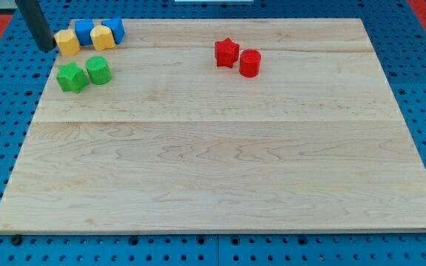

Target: Push the blue blocks to the top left of the red star

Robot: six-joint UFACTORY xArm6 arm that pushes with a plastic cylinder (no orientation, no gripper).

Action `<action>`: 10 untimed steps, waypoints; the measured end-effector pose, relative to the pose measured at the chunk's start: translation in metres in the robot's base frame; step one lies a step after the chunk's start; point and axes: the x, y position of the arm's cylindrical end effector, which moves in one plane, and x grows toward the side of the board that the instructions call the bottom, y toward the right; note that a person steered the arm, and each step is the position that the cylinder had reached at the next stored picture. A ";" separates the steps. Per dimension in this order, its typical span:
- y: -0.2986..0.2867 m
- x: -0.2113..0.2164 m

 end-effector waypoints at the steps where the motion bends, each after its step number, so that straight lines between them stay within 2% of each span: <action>1: 0.000 -0.028; 2: 0.000 -0.048; 3: 0.024 -0.044; 4: 0.090 -0.043; 6: 0.074 -0.054; 7: 0.119 -0.055; 9: 0.131 -0.066; 10: 0.201 -0.065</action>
